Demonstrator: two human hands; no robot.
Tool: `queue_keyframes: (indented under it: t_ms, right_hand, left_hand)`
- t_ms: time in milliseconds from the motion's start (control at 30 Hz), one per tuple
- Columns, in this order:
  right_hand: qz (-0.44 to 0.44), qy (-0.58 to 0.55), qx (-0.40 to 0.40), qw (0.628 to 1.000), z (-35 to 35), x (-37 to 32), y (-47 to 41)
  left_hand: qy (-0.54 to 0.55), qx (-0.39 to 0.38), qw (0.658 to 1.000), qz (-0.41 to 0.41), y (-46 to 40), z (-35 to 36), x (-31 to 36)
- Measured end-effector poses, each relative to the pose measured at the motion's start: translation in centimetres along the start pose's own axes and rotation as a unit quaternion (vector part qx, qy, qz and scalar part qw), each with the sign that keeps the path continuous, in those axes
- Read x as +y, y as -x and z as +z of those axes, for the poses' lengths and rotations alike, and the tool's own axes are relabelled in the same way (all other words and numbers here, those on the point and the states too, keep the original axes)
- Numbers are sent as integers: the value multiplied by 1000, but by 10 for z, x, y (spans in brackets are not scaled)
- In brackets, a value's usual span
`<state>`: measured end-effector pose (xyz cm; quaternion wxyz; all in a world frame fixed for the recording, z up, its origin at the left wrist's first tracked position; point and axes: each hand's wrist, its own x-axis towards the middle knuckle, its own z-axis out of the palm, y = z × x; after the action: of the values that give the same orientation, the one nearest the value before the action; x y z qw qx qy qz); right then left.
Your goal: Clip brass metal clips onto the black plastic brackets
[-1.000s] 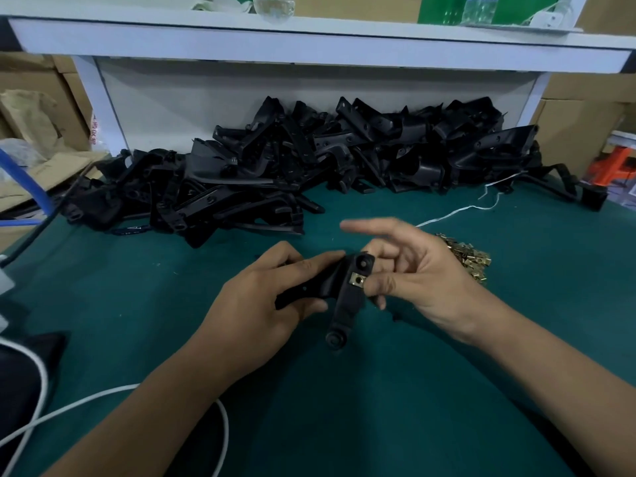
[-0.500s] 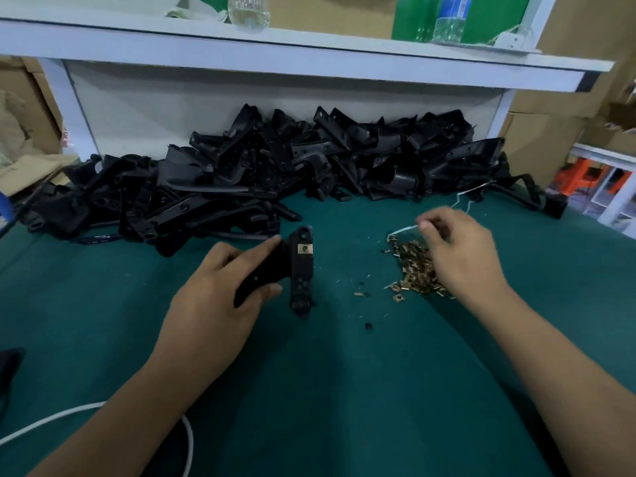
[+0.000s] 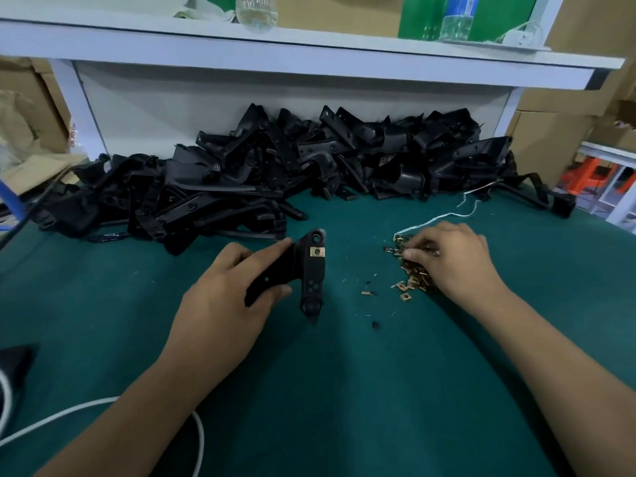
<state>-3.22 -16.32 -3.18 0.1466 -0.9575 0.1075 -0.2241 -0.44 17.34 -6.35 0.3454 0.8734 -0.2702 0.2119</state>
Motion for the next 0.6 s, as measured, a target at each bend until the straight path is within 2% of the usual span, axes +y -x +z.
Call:
queue_keyframes:
  t_ms: [100, 267, 433, 533, 600]
  right_hand:
    - [-22, -89, -13, 996, 0, -9, 3]
    - [-68, -172, -45, 982, 6, -20, 10]
    - [-85, -328, -90, 937, 15, -37, 15]
    - [-100, -351, -126, 922, 18, -43, 19]
    - [-123, -309, -171, 927, 18, -45, 22]
  left_hand:
    - [2, -3, 1000, -4, 0, 0, 0]
    - [5, -6, 1000, -7, 0, -1, 1]
    - [7, -5, 1000, -10, 0, 0, 0]
    - [10, -4, 1000, -12, 0, 0, 0]
    - [12, -4, 1000, -13, 0, 0, -1]
